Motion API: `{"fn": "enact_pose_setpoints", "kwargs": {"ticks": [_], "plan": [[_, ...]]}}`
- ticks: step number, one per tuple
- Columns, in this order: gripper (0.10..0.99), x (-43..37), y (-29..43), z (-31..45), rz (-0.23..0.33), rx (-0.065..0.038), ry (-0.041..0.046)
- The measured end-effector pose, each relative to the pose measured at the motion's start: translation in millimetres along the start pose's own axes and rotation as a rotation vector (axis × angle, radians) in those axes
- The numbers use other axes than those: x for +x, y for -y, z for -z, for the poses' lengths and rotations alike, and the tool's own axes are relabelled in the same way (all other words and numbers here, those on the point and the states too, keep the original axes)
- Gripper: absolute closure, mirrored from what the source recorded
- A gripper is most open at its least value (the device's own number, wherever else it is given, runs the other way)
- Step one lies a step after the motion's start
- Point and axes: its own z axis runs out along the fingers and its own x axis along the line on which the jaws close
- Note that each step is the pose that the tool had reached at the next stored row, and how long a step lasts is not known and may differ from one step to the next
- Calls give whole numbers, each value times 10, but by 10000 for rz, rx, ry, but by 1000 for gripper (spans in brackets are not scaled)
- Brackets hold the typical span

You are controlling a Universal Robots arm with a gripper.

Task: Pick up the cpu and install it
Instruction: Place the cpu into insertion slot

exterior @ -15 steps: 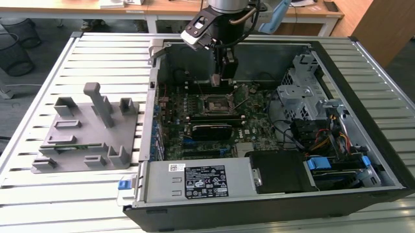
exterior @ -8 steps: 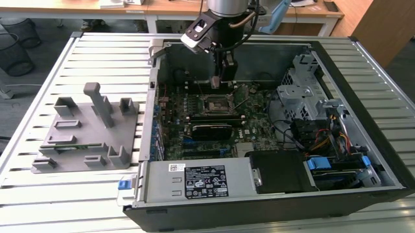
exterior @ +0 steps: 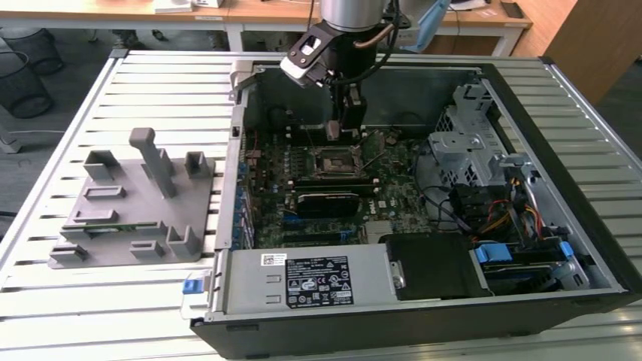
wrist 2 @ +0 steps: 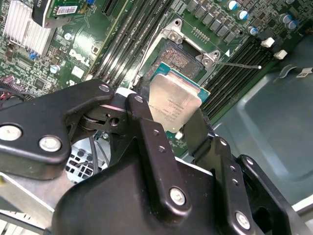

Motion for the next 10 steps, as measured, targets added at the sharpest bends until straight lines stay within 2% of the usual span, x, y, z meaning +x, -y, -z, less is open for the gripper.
{"fn": "enact_pose_setpoints", "kwargs": {"ticks": [10], "plan": [[557,4,-2,-97,-24,1,0]]}}
